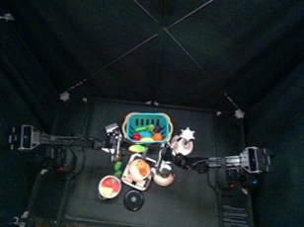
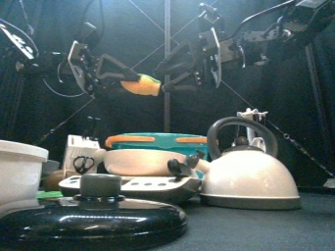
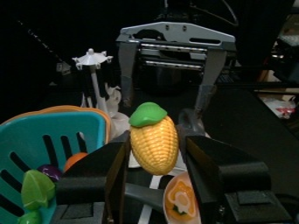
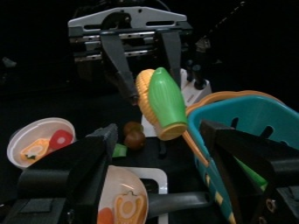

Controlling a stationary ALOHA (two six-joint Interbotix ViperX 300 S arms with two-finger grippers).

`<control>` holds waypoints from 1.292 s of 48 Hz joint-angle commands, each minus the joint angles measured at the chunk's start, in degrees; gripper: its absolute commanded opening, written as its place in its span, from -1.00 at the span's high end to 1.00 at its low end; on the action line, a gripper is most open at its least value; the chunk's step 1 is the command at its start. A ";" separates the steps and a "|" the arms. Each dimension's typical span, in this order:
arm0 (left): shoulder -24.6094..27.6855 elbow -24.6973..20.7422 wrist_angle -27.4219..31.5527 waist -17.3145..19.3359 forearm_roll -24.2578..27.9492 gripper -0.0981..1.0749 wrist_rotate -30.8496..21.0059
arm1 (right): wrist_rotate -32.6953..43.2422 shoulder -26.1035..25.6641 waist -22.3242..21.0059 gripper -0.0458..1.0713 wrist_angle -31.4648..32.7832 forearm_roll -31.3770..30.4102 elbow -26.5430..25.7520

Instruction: Remove husk

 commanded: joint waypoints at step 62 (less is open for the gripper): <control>1.32 -1.67 -0.62 -3.16 -1.05 -0.18 0.09 | 0.18 1.85 -1.23 -0.63 4.04 -1.49 -4.83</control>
